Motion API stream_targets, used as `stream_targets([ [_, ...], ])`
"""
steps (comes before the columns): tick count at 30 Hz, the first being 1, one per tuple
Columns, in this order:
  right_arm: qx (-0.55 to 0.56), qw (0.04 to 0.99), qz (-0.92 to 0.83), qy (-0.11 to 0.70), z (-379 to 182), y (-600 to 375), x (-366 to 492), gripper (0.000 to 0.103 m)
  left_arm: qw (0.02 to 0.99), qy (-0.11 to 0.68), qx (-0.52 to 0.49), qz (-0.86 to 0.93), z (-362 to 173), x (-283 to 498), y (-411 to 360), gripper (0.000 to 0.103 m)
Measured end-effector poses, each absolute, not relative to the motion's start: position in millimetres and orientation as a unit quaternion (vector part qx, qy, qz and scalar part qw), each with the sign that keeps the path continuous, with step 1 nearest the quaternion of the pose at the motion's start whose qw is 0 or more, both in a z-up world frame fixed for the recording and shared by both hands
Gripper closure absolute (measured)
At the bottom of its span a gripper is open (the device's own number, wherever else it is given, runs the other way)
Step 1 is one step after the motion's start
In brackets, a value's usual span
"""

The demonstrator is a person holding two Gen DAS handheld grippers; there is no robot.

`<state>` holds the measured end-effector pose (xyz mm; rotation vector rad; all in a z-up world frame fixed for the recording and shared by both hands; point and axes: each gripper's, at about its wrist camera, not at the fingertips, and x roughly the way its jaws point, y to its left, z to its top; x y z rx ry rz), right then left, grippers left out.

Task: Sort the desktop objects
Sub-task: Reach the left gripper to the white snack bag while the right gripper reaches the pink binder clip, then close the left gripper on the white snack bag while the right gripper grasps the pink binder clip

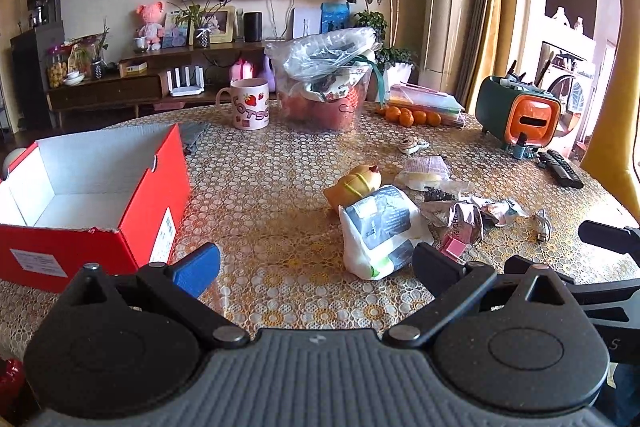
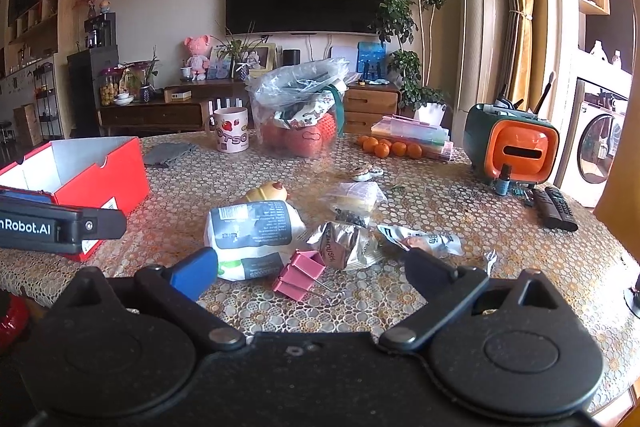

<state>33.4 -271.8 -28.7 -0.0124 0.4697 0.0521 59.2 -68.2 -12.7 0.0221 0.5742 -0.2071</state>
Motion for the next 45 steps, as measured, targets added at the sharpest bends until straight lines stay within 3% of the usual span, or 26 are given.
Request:
stream_targets([
  [18,-0.051,0.954,0.053,0.29,-76.9,-267.3,98.1,0.02,0.942,0.3,0.085,-0.122,-58.2,130.4,-116.0,0.0],
  [32,-0.063,0.94,0.069,0.327,-105.5,-258.2,135.2,0.031,0.925,0.338,0.066,-0.157,-89.4,176.2,-119.1,0.0],
  [36,-0.064,0.938,0.067,0.335,-110.9,-257.7,141.2,0.041,0.921,0.346,0.053,-0.171,-93.2,180.6,-119.0,0.0],
  [41,-0.065,0.937,0.068,0.337,-112.3,-257.0,142.5,0.047,0.914,0.36,0.032,-0.185,-95.3,184.7,-117.1,0.018],
  [45,-0.072,0.937,0.068,0.335,-111.4,-254.6,143.0,0.05,0.905,0.376,0.021,-0.196,-97.4,187.3,-117.0,0.048],
])
